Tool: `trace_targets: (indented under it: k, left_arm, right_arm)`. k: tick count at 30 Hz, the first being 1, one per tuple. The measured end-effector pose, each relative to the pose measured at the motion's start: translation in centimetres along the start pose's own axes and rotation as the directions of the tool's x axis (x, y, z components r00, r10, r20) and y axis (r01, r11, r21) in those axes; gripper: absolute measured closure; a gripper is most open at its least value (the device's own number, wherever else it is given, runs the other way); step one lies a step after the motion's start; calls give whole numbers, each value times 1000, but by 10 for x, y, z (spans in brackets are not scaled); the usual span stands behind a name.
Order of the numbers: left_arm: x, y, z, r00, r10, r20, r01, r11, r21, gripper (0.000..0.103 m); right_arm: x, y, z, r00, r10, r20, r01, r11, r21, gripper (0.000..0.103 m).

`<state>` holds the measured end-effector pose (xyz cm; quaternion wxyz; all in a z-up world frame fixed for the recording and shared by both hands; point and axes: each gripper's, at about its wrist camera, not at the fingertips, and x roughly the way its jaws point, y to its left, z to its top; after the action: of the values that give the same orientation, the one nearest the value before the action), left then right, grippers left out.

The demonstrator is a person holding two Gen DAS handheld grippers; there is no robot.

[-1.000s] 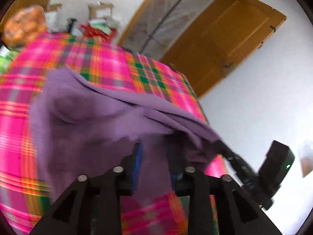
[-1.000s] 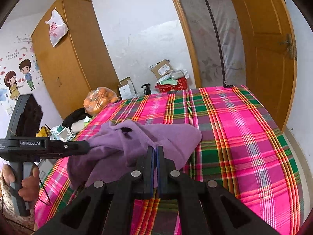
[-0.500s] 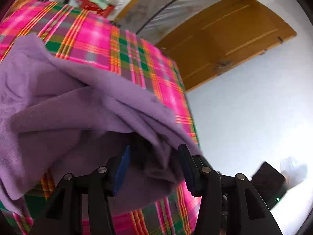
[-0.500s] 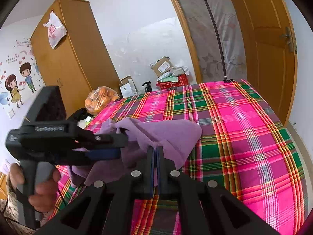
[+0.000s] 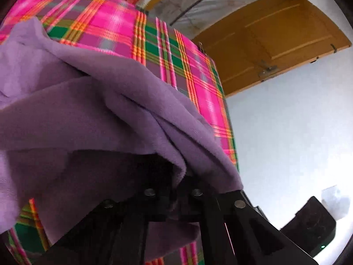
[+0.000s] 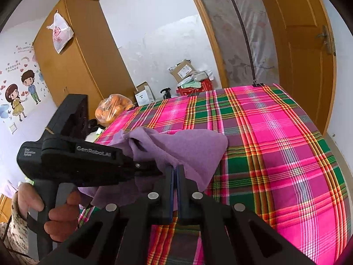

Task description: Fold clothes

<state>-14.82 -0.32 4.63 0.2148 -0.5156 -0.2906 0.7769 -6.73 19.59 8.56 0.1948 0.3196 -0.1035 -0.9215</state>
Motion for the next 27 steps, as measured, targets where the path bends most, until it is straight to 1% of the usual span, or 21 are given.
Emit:
trace_targets:
  k: [5, 10, 14, 18, 20, 23, 27]
  left_arm:
    - [-25, 8, -2, 997, 5, 72, -3, 1000, -29, 101]
    - [-62, 8, -1, 985, -18, 171, 21, 1000, -20, 101]
    - [-97, 5, -3, 965, -44, 258, 45, 999, 2, 101]
    - [-135, 3, -4, 936, -70, 345, 65, 998, 25, 101]
    - [-147, 5, 1, 923, -69, 379, 67, 998, 20, 101]
    - [-157, 16, 4, 913, -56, 405, 62, 998, -2, 101]
    - [-171, 33, 7, 900, -36, 435, 56, 998, -33, 101]
  right_arm:
    - [-3, -1, 2, 999, -31, 18, 31, 1000, 4, 101]
    - [-10, 8, 8, 998, -37, 51, 38, 999, -18, 101]
    - [-22, 24, 17, 991, -59, 117, 68, 995, -74, 101]
    - [-30, 37, 33, 982, -76, 173, 96, 989, -113, 101]
    - [-31, 43, 42, 977, -74, 202, 102, 986, -129, 101]
    - [-30, 53, 56, 965, -89, 248, 132, 978, -164, 101]
    - [-21, 56, 69, 960, -103, 258, 150, 974, -169, 101]
